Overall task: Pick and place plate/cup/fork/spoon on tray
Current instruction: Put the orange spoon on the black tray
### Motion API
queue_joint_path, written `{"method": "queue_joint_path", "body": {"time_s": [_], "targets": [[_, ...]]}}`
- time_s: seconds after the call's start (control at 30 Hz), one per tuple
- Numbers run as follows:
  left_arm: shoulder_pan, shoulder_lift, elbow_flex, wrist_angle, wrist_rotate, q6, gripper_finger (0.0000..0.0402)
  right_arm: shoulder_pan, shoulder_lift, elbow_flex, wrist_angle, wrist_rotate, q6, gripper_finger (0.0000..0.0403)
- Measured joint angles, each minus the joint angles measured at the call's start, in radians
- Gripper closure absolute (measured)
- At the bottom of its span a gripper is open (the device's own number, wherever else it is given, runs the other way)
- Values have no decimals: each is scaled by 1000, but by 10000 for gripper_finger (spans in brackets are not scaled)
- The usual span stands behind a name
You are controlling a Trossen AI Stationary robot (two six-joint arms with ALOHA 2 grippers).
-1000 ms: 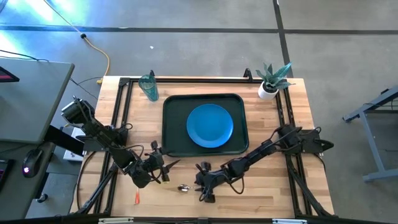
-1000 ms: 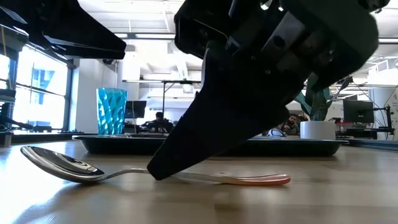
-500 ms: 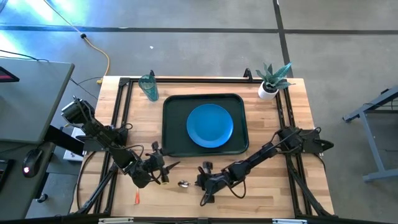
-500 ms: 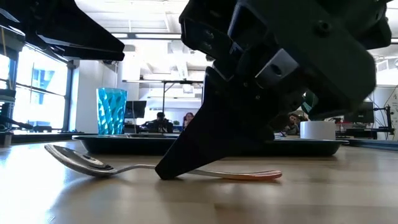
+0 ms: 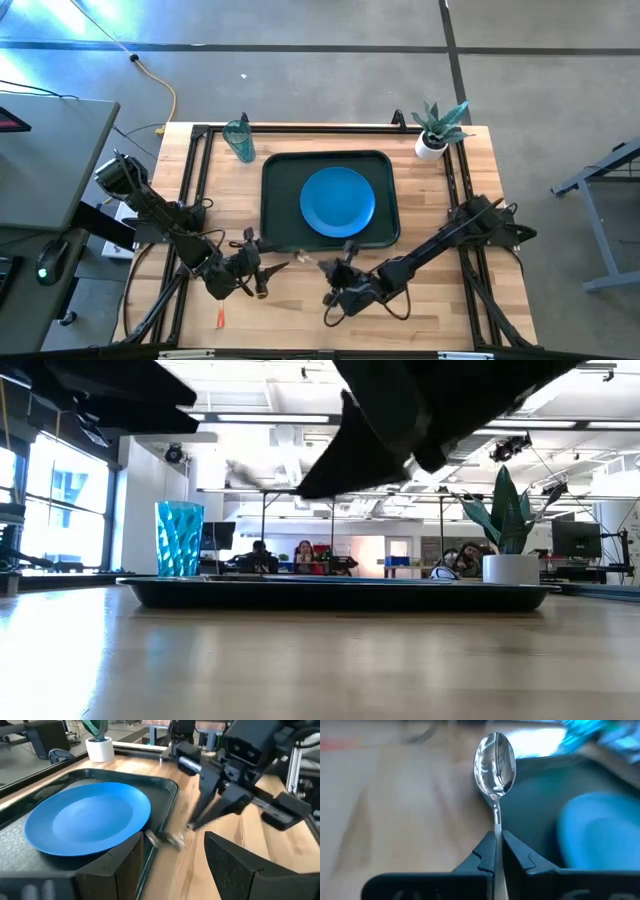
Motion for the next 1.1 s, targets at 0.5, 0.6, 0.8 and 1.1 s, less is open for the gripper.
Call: {"method": "queue_joint_path", "body": {"time_s": [0.5,0.6,0.8,1.1], "targets": [[182,13,0,305,0,69,202,4,-42,-1,26,550,-184,402],[228,13,0,420,71,162,202,4,-42,-1,26,601,-213,402],[321,13,0,517,157,188,202,5,-42,0,27,616,-279,402],[411,13,0,537,359,143,220,-2,-42,1,27,610,-297,402]]}}
